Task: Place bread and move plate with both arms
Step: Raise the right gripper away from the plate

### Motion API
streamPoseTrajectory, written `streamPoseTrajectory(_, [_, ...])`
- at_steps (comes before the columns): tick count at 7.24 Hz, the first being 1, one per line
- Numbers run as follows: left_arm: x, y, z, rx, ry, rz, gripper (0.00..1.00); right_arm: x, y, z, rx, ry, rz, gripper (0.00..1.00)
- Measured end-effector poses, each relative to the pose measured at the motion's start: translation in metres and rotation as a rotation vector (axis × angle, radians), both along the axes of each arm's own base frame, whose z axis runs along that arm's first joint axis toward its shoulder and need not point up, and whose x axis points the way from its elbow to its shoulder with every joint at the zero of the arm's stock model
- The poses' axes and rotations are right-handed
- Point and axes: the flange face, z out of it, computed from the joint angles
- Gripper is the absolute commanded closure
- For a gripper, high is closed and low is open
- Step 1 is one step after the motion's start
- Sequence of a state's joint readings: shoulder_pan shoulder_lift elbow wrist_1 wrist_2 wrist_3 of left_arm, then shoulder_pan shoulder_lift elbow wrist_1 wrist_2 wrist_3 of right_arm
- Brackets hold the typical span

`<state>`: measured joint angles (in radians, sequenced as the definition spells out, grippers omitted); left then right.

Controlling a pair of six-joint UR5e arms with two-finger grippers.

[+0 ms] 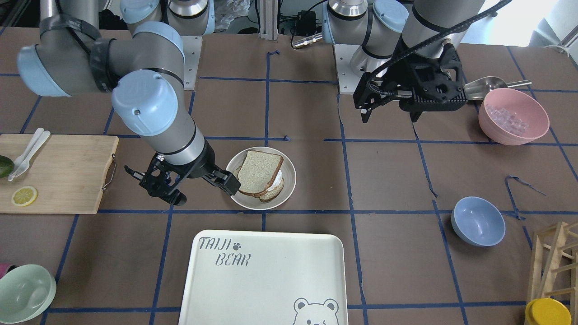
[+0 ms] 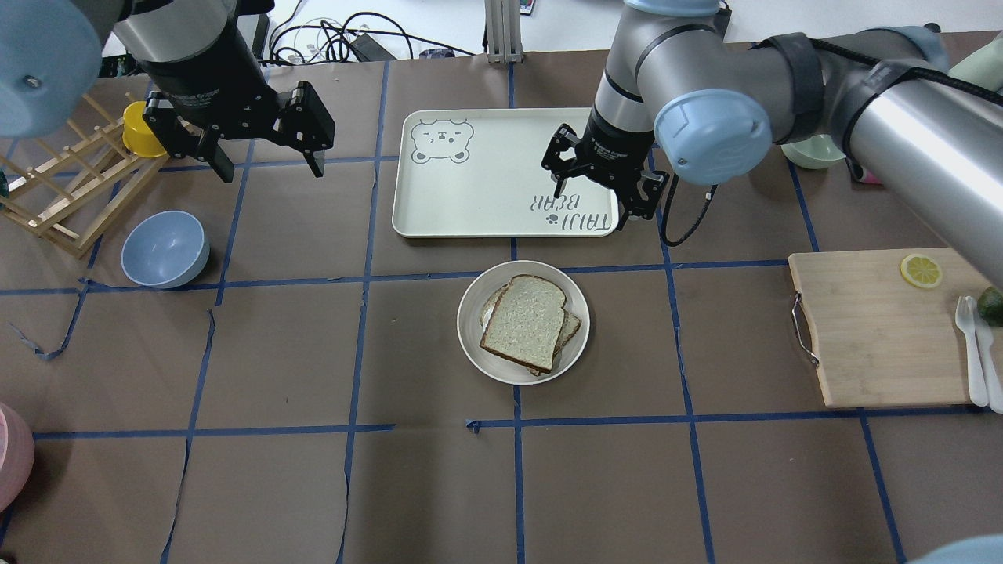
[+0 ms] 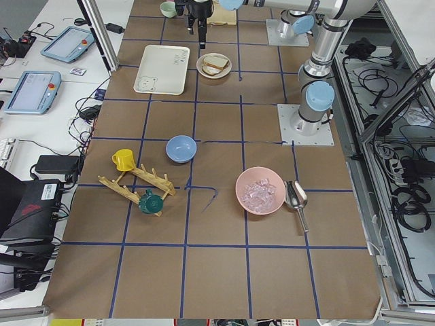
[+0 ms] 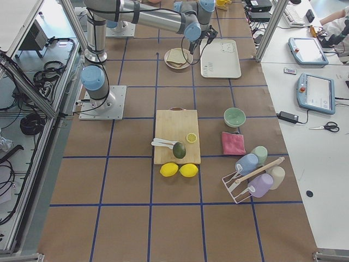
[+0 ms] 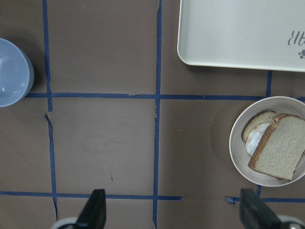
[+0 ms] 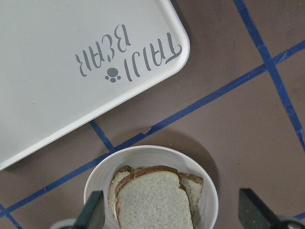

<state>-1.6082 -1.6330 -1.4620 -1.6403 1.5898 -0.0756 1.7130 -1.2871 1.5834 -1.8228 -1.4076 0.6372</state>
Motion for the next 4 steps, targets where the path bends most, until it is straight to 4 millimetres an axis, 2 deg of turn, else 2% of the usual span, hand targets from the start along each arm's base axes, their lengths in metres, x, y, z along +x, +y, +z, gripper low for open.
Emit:
streamPoseTrajectory(2, [-0.006, -0.012, -0.026, 0.044, 0.007, 0.036, 0.0, -0.011, 0.016, 0.042, -0.075, -0.01, 0.163, 0.0])
streamPoseTrajectory(3, [-0.01, -0.017, -0.045, 0.067, 0.014, 0.063, 0.0, -0.014, 0.024, 0.052, -0.07, -0.01, 0.199, 0.0])
streamPoseTrajectory(4, [-0.02, -0.018, -0.071, 0.07, 0.021, 0.086, 0.0, -0.022, 0.032, 0.054, -0.033, 0.023, 0.238, 0.0])
